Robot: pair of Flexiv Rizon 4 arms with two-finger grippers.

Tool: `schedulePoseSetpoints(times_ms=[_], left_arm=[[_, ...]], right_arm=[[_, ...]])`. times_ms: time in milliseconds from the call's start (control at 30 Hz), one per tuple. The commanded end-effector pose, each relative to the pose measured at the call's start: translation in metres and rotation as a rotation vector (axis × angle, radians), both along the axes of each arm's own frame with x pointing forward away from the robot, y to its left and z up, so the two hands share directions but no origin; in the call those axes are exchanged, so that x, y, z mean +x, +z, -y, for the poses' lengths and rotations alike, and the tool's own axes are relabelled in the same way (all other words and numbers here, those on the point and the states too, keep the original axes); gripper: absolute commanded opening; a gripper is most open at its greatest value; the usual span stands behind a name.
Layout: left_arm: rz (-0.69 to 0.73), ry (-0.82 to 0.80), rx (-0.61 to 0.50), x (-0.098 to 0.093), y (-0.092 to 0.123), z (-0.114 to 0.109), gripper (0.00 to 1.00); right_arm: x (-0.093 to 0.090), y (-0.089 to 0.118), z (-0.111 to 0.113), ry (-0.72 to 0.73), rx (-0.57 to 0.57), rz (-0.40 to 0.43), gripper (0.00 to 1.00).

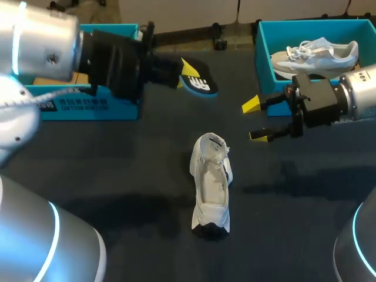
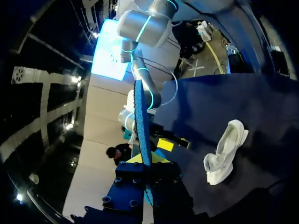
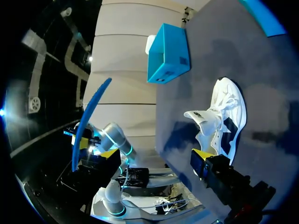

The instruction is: Take the shoe out of the shoebox, open the shoe tongue, remove and reinsert the insole, then place the shoe into the shoebox

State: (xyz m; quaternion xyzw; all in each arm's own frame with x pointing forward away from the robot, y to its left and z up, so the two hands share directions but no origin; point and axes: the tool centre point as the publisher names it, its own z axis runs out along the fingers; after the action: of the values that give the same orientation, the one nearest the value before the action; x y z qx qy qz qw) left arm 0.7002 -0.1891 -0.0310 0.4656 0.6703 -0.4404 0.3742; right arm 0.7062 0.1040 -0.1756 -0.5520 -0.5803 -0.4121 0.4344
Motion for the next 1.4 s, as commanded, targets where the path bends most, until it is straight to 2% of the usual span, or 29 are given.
schedulePoseSetpoints(times_ms=[33,400,467,500,533,567,667,767,1300,1400], left_arm=[[0.056,0.008,-0.121,-0.002,-0.016,0.001,0.0],[0.056,0.008,-0.121,-0.002,-0.016,0.001,0.0],[0.175,-0.054,-0.061,-0.011,-0.034,0.008,0.0],[0.212,-0.079,-0.068,-0.013,-0.044,0.01,0.0],[0.212,-0.079,-0.068,-0.013,-0.044,0.01,0.0],[0.248,-0.094,-0.077,-0.015,-0.057,0.009,0.0],[0.308,-0.097,-0.159,-0.013,-0.081,0.004,0.0],[0.326,-0.09,-0.225,-0.011,-0.095,0.0,0.0],[0.326,-0.09,-0.225,-0.011,-0.095,0.0,0.0],[0.36,-0.1,-0.208,-0.008,-0.11,0.004,0.0]], right_arm=[[0.001,-0.001,-0.002,0.0,-0.002,0.0,1.0],[0.001,-0.001,-0.002,0.0,-0.002,0.0,1.0],[0.001,-0.001,-0.002,0.0,-0.002,0.0,1.0],[0.001,-0.001,-0.002,0.0,-0.002,0.0,1.0],[0.001,-0.001,-0.002,0.0,-0.002,0.0,1.0],[0.001,-0.001,-0.002,0.0,-0.002,0.0,1.0],[0.001,-0.001,-0.002,0.0,-0.002,0.0,1.0],[0.001,-0.001,-0.002,0.0,-0.002,0.0,1.0],[0.001,-0.001,-0.002,0.0,-0.002,0.0,1.0],[0.001,-0.001,-0.002,0.0,-0.002,0.0,1.0]])
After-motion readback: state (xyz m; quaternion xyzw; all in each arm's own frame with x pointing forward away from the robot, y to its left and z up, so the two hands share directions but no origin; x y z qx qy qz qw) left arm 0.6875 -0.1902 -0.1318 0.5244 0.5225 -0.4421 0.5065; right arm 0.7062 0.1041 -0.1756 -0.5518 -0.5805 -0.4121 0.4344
